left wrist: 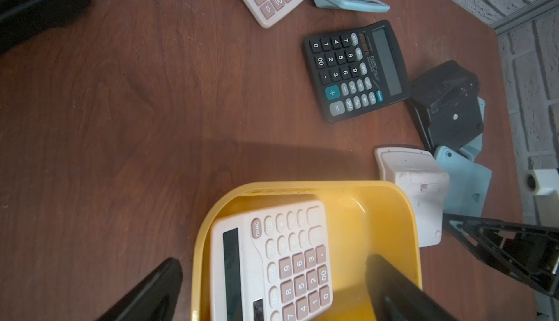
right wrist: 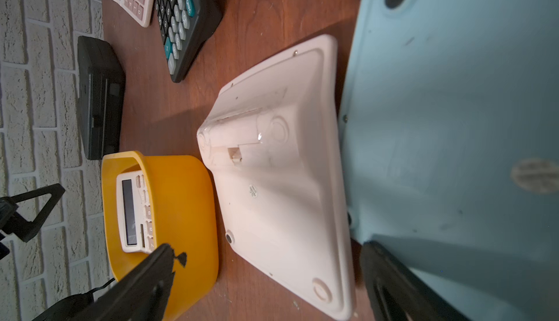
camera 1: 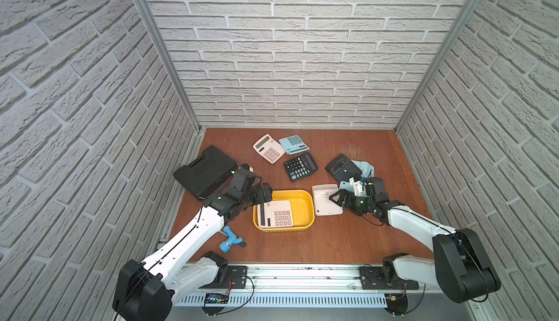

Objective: Put the calculator in the storage box
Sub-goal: Pick up the calculator at the center of the board.

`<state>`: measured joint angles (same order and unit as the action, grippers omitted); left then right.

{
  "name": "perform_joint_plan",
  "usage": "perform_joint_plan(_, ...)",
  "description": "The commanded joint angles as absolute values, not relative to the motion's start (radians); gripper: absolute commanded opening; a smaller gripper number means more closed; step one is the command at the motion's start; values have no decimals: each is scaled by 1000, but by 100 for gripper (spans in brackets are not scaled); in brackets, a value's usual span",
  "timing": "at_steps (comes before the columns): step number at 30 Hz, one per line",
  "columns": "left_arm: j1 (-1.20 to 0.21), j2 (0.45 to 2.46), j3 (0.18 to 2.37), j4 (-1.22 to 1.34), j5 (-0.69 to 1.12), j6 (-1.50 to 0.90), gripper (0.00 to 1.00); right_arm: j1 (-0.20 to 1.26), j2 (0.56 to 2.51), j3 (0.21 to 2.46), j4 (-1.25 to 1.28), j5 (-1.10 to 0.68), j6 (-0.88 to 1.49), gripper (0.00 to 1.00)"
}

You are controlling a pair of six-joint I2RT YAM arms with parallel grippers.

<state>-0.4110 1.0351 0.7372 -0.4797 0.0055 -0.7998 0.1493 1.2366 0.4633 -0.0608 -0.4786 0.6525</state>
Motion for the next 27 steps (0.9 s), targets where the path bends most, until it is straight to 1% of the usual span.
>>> perform_joint_plan(1,-424,1038,783,-489,-25,-770,98,137,1159,406,-141,-385,696,100)
perform_joint_plan(4,-437,1037,793,-499,-38,-763,98,136,1119,366,-125,-390,731,100)
perform_joint_plan(7,-452,1034,791,-493,-50,-757,98,136,1143,334,-52,-446,769,100)
perform_joint_plan(12,-474,1041,792,-482,-56,-747,98,140,1246,282,190,-553,871,98)
perform_joint_plan(17,-500,1042,802,-480,-69,-736,98,144,1399,256,450,-620,968,85)
perform_joint_plan(22,-522,1047,812,-477,-80,-722,98,154,1544,240,684,-663,1054,67)
perform_joint_plan(27,-536,1066,820,-466,-76,-715,98,173,1668,238,951,-710,1151,56)
